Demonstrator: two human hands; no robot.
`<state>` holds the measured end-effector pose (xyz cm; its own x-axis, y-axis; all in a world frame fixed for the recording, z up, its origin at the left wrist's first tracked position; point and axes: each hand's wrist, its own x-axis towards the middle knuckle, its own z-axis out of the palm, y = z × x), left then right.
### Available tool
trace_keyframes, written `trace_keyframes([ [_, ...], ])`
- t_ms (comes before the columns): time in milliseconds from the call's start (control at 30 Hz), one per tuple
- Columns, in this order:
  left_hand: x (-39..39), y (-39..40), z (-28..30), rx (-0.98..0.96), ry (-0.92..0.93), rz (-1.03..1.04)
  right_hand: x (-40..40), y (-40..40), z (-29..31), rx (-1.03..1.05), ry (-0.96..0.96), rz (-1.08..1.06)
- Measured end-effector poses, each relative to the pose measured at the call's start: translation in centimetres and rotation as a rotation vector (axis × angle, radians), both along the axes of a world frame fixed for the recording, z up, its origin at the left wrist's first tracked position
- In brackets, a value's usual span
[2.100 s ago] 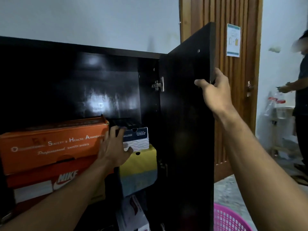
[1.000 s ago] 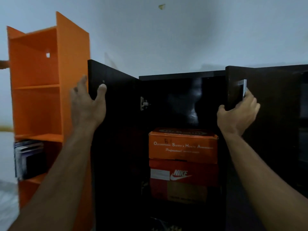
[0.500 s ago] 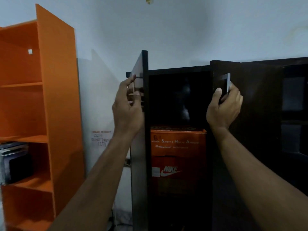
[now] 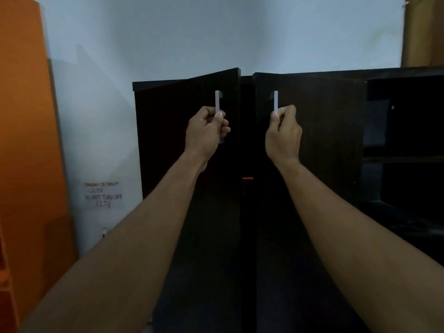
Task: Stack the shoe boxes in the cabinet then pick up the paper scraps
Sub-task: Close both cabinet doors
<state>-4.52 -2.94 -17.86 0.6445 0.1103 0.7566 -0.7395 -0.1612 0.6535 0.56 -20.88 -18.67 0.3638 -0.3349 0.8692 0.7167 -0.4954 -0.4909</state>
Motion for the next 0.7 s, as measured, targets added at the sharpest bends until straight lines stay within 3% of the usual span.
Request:
trace_keyframes([
  [267, 5.6, -2.9, 1.3, 0.016, 0.106, 0.131, 1.5, -0.5, 1.5, -0.075, 0.257, 0.040],
  [700, 10.5, -4.0, 1.5, 0.031, 0.132, 0.168, 6.8, -0.2, 1.4, -0.111, 0.278, -0.013],
])
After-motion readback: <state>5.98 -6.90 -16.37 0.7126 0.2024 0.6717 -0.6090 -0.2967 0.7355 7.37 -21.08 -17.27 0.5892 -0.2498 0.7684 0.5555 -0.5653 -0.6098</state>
